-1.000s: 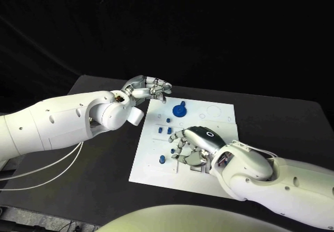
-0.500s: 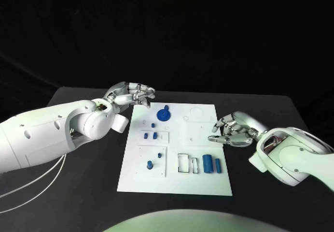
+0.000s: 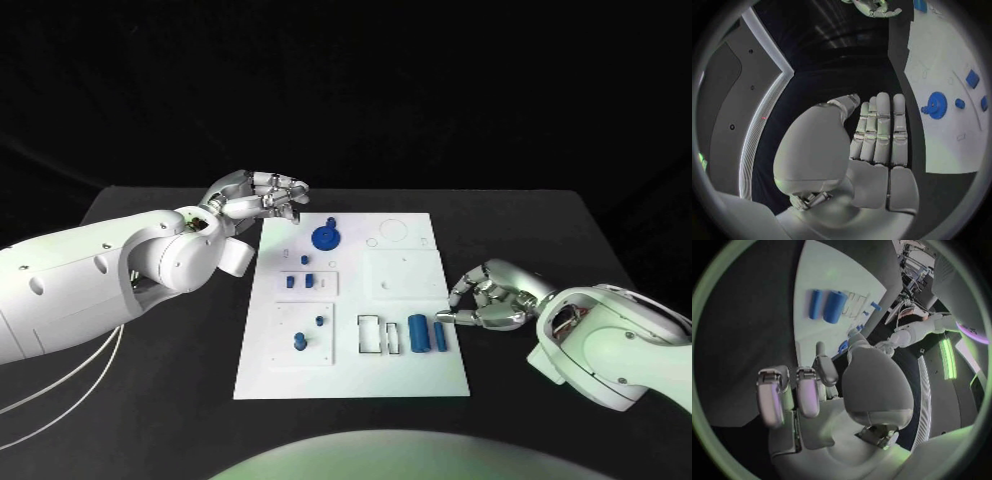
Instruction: Assemble the parts on the task board
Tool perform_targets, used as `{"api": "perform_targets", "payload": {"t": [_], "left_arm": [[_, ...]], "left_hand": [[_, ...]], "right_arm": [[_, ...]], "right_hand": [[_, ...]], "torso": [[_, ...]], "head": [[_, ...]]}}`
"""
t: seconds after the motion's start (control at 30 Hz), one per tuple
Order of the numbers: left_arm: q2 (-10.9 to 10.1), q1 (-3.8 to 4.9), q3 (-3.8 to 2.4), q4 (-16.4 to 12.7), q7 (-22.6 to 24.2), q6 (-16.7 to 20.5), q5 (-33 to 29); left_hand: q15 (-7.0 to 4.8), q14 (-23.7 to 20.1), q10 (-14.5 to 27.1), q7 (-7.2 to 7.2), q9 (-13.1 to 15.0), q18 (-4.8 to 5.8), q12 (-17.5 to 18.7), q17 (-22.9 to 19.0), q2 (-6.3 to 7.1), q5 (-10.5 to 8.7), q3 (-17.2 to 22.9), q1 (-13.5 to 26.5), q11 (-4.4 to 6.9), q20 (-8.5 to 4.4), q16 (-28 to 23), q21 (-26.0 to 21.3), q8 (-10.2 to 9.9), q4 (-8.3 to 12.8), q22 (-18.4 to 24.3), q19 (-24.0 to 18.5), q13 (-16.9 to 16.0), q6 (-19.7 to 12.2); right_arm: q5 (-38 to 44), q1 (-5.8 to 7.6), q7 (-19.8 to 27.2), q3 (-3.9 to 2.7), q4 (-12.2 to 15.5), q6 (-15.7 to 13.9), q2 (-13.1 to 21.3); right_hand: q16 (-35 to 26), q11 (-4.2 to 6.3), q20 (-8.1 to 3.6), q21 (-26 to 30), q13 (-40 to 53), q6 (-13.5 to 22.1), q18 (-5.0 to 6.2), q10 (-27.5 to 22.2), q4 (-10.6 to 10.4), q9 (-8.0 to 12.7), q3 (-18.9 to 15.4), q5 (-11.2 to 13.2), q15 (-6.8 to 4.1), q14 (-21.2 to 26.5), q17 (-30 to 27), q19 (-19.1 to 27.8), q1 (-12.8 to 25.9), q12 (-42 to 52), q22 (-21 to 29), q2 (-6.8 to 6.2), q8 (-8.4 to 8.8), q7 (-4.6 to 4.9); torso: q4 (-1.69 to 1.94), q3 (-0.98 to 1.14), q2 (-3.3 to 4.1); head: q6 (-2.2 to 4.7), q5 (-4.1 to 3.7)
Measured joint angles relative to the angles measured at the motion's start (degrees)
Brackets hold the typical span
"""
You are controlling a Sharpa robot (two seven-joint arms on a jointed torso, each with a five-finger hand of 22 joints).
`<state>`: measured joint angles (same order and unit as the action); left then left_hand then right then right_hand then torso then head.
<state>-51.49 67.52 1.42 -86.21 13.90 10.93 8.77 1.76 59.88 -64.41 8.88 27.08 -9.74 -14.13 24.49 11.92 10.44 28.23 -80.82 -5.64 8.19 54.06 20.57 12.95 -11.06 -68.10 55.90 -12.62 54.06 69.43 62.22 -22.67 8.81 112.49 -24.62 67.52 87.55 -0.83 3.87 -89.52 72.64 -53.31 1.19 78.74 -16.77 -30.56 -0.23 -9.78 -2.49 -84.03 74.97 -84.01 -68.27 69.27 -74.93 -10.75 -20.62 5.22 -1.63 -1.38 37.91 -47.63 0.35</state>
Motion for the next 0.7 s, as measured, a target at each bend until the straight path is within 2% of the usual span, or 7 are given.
{"api": "perform_targets", "payload": {"t": [0.07, 0.47, 0.7], "left_arm": [[-0.1, 0.00, 0.01, 0.0, 0.0, 0.0, 0.0], [-0.4, -0.03, 0.03, -0.1, 0.0, -0.1, 0.0], [-0.5, -0.03, 0.04, -0.2, -0.1, -0.1, 0.0]], "left_hand": [[0.00, 0.0, 0.0, 0.00, 0.0, 0.00, 0.0, 0.0, 0.00, 0.00, 0.0, 0.0, 0.00, 0.00, 0.0, 0.0, 0.0, 0.0, 0.0, 0.0, 0.0, 0.0], [0.00, 0.0, 0.0, 0.00, 0.0, 0.00, 0.0, 0.0, 0.00, 0.00, 0.0, 0.0, 0.00, 0.00, 0.0, 0.0, 0.0, 0.0, 0.0, 0.0, 0.0, 0.0], [0.00, 0.0, 0.0, 0.00, 0.0, 0.00, 0.0, 0.0, 0.00, 0.00, 0.0, 0.0, 0.00, 0.00, 0.0, 0.0, 0.0, 0.0, 0.0, 0.0, 0.0, 0.0]], "right_arm": [[1.2, -0.58, -1.0, 0.03, 0.2, 0.1, -0.6], [6.3, -2.87, -3.8, 0.06, 0.0, 0.1, -4.0], [7.9, -3.57, -4.5, 0.07, -0.8, 0.1, -5.7]], "right_hand": [[0.0, 0.09, 0.00, -0.1, 0.3, -0.1, -0.82, 0.1, 0.0, 0.0, 0.0, -0.1, 0.00, 0.0, 0.0, 0.0, 0.0, 0.4, 0.0, -0.04, 0.00, -0.10], [0.4, 0.13, 0.01, -0.2, 2.2, -0.4, -0.82, 1.1, 0.0, -0.1, -0.3, -0.7, 0.00, 0.0, 0.0, 0.0, -0.4, 2.6, 0.0, 0.36, -0.23, -0.17], [0.6, 0.26, -0.11, -0.2, 2.3, -0.7, -0.82, 1.6, 0.0, -0.1, -0.3, -0.9, 0.00, 0.0, 0.0, 0.1, -0.6, 3.4, 0.0, 0.60, -0.44, -0.25]], "torso": [[0.01, -0.04, 0.00], [-0.01, -0.04, 0.03], [-0.05, -0.01, 0.06]], "head": [[0.01, -0.05], [-0.17, 0.03], [-0.22, 0.21]]}}
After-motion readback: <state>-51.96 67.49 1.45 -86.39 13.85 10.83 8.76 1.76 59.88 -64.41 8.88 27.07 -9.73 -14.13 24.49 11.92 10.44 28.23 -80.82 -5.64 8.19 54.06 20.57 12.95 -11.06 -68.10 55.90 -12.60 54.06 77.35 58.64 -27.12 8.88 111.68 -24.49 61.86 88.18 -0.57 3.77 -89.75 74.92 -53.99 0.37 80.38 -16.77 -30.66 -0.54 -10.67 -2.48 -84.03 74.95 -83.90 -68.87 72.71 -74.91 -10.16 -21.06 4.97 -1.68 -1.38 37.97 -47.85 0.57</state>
